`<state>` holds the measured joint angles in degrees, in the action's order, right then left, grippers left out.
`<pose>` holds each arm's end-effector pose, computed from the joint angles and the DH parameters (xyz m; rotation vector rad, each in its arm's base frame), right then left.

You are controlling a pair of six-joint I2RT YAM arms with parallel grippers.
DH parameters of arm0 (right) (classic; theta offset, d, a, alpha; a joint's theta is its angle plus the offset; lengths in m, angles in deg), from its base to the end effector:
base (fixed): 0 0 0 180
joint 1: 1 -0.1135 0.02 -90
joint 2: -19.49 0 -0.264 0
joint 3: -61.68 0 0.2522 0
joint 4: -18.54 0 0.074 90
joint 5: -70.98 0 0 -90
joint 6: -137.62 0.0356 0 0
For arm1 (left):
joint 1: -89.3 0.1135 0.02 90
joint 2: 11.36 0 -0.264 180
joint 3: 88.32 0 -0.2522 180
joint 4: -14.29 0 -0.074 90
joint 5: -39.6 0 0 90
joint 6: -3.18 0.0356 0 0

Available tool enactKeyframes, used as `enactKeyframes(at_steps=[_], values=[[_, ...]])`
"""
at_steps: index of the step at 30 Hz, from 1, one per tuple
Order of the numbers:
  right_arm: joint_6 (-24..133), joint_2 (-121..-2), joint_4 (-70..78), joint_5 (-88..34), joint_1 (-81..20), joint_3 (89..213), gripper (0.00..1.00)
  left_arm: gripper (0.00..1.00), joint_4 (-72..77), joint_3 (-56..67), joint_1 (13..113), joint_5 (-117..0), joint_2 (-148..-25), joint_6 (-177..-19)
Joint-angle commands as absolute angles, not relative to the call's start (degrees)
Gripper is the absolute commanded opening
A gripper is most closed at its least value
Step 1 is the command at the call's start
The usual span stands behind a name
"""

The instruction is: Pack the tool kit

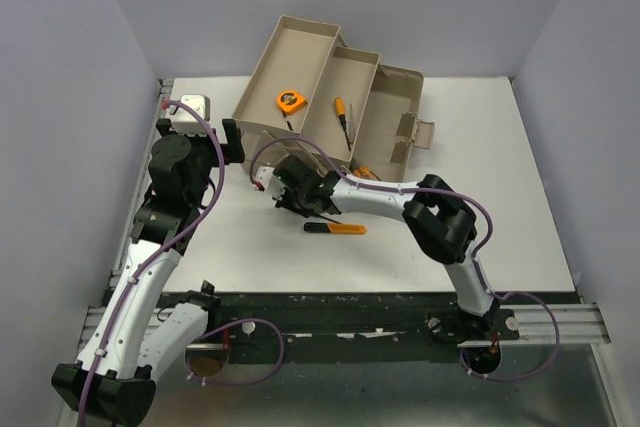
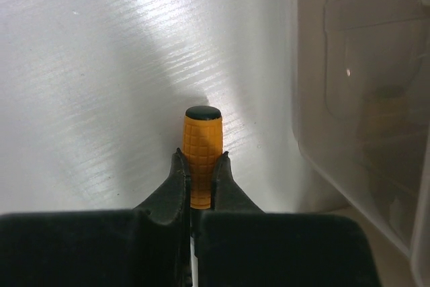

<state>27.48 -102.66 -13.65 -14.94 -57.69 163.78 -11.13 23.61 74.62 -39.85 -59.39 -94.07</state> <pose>0.2572 0.3868 0.1640 -1.5223 1.9685 0.1827 0.1844 -0.0416 0.3860 -0.0316 1.6646 -0.1369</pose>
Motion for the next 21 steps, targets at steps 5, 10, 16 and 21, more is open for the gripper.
enactKeyframes(at_steps=[5, 10, 16, 21], values=[[28.1, -87.8, -9.5, -15.8, -58.7, 161.7, 0.01, 0.99, -9.8, 23.9, 74.8, -40.6, -58.8, -94.6], [31.0, -73.9, -5.4, -18.7, -58.9, 154.3, 0.01, 0.99, -9.8, 24.0, 74.8, -40.3, -58.6, -94.6], [32.7, -60.7, -1.0, -12.1, -56.9, 148.9, 0.01, 0.99, -9.4, 24.1, 74.8, -40.9, -58.6, -95.0], [39.7, -62.4, -3.0, -12.9, -47.9, 156.2, 0.01, 0.99, -9.3, 24.3, 74.8, -41.4, -58.6, -95.1]])
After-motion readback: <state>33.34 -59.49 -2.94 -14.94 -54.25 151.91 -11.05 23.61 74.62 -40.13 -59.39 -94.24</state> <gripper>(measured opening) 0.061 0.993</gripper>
